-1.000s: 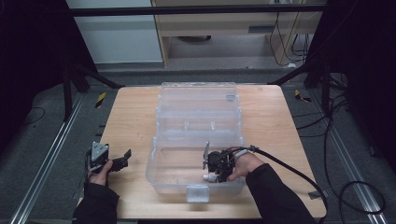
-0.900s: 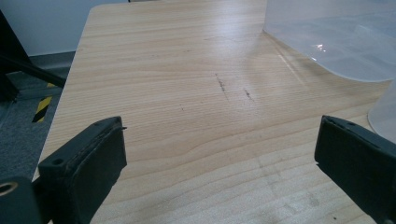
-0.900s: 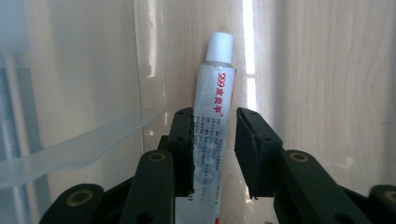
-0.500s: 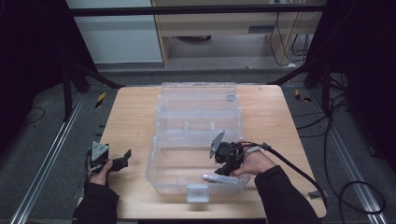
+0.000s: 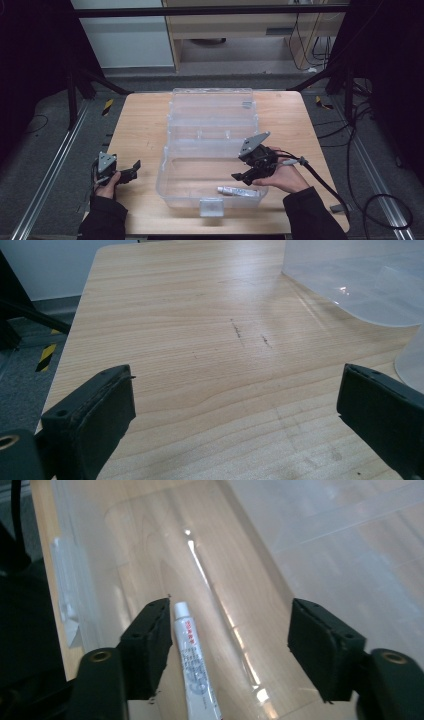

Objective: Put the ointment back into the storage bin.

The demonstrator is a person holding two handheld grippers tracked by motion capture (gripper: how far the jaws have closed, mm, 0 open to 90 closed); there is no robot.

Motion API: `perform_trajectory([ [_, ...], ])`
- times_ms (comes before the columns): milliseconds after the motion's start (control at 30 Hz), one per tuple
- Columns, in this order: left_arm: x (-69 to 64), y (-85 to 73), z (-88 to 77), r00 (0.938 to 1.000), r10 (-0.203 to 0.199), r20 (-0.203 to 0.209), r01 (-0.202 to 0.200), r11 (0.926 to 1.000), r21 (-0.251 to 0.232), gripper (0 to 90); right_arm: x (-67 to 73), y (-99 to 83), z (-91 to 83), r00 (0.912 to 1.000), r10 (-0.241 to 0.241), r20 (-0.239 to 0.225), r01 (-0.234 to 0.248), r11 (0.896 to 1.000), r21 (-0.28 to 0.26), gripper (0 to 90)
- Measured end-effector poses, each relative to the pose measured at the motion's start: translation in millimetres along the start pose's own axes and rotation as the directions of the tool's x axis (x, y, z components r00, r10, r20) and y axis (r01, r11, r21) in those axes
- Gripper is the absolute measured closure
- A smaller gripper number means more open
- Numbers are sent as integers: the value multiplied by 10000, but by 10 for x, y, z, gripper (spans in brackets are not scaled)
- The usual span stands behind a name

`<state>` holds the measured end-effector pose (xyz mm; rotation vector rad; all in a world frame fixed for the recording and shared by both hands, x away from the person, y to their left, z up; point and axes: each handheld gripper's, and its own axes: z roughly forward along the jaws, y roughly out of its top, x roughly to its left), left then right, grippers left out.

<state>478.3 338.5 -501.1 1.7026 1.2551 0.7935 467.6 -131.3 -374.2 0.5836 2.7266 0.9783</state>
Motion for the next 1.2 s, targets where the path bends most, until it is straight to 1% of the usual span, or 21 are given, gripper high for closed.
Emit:
perform_trajectory([
  [133,0,0,0,10000,-4,-6,4,10000,6,16,-28,-64,-109,9981,492,364,-462,9958,-791,287],
  [200,0,0,0,10000,-4,-8,4,10000,1,16,-51,-117,-181,9939,928,587,-847,9882,-1279,273],
  [300,0,0,0,10000,-3,-14,3,10000,5,16,-86,-210,-290,9863,1303,1009,-1100,9763,-1863,259],
  [400,-2,0,1,10000,3,-17,-3,10000,7,16,-110,-304,-375,9754,1702,1404,-1358,9646,-2262,219],
  [467,-2,0,1,10000,9,-18,-9,10000,6,16,-133,-402,-435,9626,2070,1750,-1587,9537,-2556,189],
  [500,-2,0,1,10000,9,-17,-9,10000,5,16,-140,-434,-453,9594,2122,1856,-1589,9509,-2657,190],
  [567,-1,0,1,10000,2,-14,-2,10000,6,16,-157,-512,-496,9499,2442,1952,-1799,9377,-2974,188],
  [600,-1,0,1,10000,-4,-21,4,10000,5,16,-172,-557,-520,9430,2673,1983,-1966,9281,-3163,185],
  [633,-1,0,1,10000,0,-22,0,10000,9,16,-195,-624,-556,9312,3028,2031,-2219,9127,-3432,179],
  [767,-3,0,1,10000,13,-30,-13,10000,6,16,-277,-800,-618,8880,3912,2417,-2775,8750,-3966,171],
  [800,-3,0,2,10000,18,-32,-18,10000,6,16,-307,-851,-626,8738,4189,2469,-2964,8614,-4125,170],
  [833,-3,0,2,10000,21,-24,-21,10000,3,16,-339,-896,-632,8568,4488,2538,-3201,8490,-4205,170],
  [867,-3,0,2,10000,17,-25,-17,10000,0,16,-361,-930,-638,8425,4661,2701,-3268,8408,-4316,171],
  [933,-2,0,1,10000,6,-13,-6,10000,3,16,-433,-1030,-644,7983,5221,3002,-3615,8141,-4545,170],
  [967,-2,-1,0,10000,14,-10,-14,10000,-8,16,-457,-1064,-640,7858,5392,3029,-3735,8041,-4625,170],
  [1000,-3,-1,0,10000,24,-12,-24,10000,-11,16,-490,-1119,-628,7680,5588,3129,-3879,7946,-4670,170],
  [1033,-3,-1,0,10000,26,-10,-26,10000,-10,16,-514,-1161,-612,7544,5720,3219,-4005,7897,-4646,170],
  [1067,-2,-1,-1,10000,21,-5,-21,10000,-8,16,-532,-1194,-598,7475,5770,3289,-4084,7899,-4576,170],
  [1100,-1,-1,-1,10000,9,3,-9,10000,-11,16,-547,-1233,-578,7347,5869,3403,-4173,7864,-4554,170],
  [1167,2,0,-2,10000,-10,16,10,10000,-6,16,-581,-1304,-544,7174,6058,3440,-4419,7775,-4475,166],
  [1200,1,0,-2,10000,-3,17,3,10000,-5,16,-598,-1341,-529,7052,6153,3524,-4489,7721,-4497,163],
])
